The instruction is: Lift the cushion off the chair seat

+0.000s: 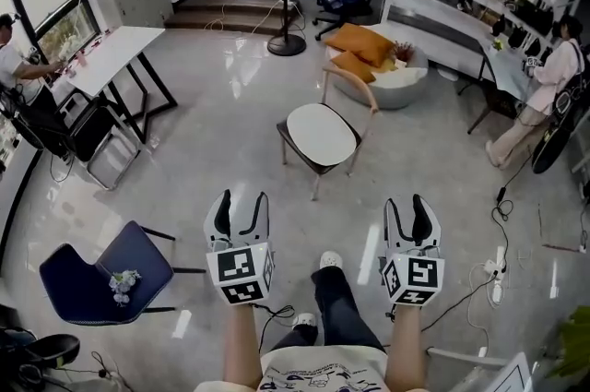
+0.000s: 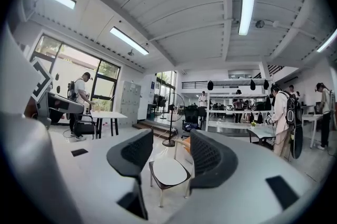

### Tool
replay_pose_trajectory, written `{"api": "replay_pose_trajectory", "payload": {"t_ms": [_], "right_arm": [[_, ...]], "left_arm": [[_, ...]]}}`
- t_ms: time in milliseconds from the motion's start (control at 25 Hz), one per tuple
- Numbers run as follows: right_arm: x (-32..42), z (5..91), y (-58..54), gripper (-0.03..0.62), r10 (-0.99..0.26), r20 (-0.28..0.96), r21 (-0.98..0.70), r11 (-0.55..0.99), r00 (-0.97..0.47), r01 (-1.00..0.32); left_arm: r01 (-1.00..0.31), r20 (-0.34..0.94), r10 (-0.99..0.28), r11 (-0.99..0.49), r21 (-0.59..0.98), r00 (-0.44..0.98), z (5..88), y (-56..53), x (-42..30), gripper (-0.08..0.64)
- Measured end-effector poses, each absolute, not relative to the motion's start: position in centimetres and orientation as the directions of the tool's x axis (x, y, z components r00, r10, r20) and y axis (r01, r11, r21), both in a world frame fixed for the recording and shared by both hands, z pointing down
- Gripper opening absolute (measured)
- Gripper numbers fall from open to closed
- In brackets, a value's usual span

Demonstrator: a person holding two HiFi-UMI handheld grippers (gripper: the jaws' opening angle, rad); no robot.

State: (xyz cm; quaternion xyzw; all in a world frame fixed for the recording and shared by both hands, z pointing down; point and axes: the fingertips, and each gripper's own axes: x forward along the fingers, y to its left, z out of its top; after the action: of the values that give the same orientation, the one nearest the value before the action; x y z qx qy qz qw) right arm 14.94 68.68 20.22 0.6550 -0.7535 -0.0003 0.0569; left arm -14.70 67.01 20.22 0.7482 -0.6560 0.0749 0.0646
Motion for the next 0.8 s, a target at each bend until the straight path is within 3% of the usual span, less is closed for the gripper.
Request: {"api": "replay_pose_trajectory", "payload": {"t_ms": [800], "right_arm": [[18.9, 18.9, 37.4, 0.225, -0.973, 0.068, 0.053, 0.224, -0.22, -0.973]], "left_arm": [[-0.999, 0.188, -0.981, -0.046, -0.012, 0.043, 18.7, 39.5, -11.6, 0.262]]}}
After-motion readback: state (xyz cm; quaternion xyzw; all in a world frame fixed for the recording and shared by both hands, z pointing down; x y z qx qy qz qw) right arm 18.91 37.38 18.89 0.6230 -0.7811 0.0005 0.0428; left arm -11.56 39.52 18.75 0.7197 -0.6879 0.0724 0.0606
